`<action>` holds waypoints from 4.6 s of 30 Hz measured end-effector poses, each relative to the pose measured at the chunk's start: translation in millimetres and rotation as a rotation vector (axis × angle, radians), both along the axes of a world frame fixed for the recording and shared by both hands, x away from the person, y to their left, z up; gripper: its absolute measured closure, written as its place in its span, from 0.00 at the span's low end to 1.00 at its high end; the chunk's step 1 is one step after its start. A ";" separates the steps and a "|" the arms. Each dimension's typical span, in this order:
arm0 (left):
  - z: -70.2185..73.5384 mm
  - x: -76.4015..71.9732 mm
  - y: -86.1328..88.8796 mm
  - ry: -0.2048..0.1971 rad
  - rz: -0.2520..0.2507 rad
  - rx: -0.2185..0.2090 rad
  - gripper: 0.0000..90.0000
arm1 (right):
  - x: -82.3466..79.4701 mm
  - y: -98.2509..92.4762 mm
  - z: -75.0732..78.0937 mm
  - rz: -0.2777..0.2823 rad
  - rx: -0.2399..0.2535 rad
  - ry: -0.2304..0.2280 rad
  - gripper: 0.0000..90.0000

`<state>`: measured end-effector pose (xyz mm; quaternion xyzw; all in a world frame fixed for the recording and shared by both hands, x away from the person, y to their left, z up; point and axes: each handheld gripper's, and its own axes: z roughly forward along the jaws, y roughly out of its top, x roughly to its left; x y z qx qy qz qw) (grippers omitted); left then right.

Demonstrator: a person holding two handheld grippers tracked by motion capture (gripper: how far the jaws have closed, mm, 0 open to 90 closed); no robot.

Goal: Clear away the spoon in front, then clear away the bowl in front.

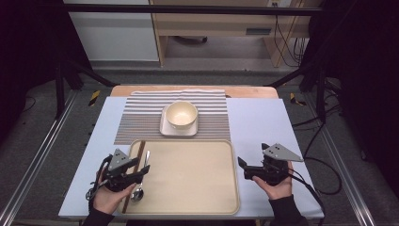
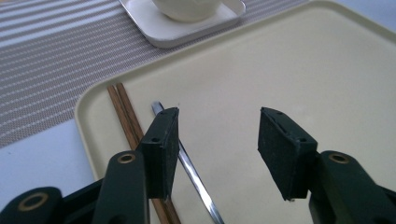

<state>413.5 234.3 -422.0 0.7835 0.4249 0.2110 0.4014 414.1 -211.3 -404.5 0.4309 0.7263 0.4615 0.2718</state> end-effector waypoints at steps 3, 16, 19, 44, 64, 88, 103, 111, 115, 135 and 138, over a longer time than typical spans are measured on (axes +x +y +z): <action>7.8 9.4 -0.9 -0.018 0.011 -0.018 0.48 | 0.0 -0.1 0.1 0.000 0.000 0.001 0.04; 38.3 45.5 -15.9 -0.099 0.027 -0.054 0.38 | 1.1 -1.1 -0.3 -0.002 -0.011 -0.001 0.04; 44.1 53.5 -20.5 -0.111 0.029 -0.051 0.37 | 1.1 -1.0 -0.3 -0.003 -0.015 -0.001 0.04; 57.7 119.0 -48.0 -0.167 0.038 -0.020 0.28 | 1.5 0.8 -2.1 0.003 -0.015 0.005 0.04; 36.4 167.6 -63.0 -0.140 0.063 0.013 0.28 | 1.5 0.2 -1.6 0.008 -0.012 0.003 0.04; -10.7 212.6 -72.8 -0.046 0.114 0.101 0.44 | 2.5 0.5 -2.6 0.011 -0.016 0.008 0.04; -22.3 224.4 -80.5 0.068 0.130 0.105 0.58 | 2.7 -0.1 -2.5 0.011 -0.016 0.008 0.04; -23.8 228.8 -84.4 0.126 0.152 0.080 0.73 | 2.6 -0.2 -2.5 0.009 -0.019 0.010 0.04; -23.0 230.1 -81.5 0.139 0.182 0.056 0.84 | 2.6 -0.1 -2.5 0.010 -0.018 0.009 0.04; -8.0 220.0 -80.2 0.106 0.170 0.010 0.92 | 2.7 -0.3 -2.6 0.010 -0.019 0.008 0.04; -4.2 216.8 -80.7 0.099 0.159 0.030 0.91 | 2.9 0.0 -3.1 0.010 -0.021 0.010 0.04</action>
